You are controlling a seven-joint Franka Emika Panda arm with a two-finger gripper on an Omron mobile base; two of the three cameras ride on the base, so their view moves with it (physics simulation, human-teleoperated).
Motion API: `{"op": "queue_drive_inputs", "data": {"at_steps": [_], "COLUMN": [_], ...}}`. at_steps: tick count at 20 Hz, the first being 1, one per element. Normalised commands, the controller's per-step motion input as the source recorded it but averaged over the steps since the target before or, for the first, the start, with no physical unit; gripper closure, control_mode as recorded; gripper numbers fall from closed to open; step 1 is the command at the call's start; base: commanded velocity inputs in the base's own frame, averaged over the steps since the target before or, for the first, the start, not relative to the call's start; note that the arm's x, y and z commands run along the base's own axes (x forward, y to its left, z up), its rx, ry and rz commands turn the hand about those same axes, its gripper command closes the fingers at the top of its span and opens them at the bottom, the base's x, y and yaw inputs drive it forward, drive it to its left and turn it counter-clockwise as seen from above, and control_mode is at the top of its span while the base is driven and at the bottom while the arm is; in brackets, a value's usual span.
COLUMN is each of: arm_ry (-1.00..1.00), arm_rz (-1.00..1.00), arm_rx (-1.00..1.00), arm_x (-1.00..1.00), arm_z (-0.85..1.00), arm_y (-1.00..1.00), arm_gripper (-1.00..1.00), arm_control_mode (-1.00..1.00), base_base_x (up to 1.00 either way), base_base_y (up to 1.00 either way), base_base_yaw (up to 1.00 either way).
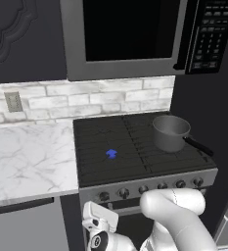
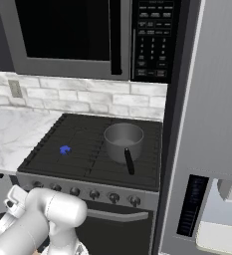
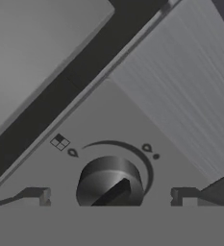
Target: Turn off the front left burner of the stove.
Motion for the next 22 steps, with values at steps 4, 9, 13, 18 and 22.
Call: {"op": "queue_drive_inputs", "data": {"at_steps": [4,9,13,18,22], "arm_ry": [0.00,0.00,0.00,0.00,0.00], "arm_rz": [0.00,0.00,0.00,0.00,0.00], "arm_rx": [0.06,0.05,0.03,0.01,0.00], "arm_x": [0.05,0.05,0.03,0.00,0.00], "arm_z": [0.00,0.00,0.00,0.04,0.00], "arm_y": [-0.07,-0.10,-0.09,-0.07,-0.03], "arm_gripper": [-1.00,-1.00,-1.00,-1.00,-1.00], "arm_control_mode": [-1.00,-1.00,-1.00,-1.00,-1.00], "base_base_x": [0.00,0.00,0.00,0.00,0.00], "base_base_y": [0.00,0.00,0.00,0.00,0.00], "base_base_yaw": [0.00,0.00,0.00,0.00,0.00]}}
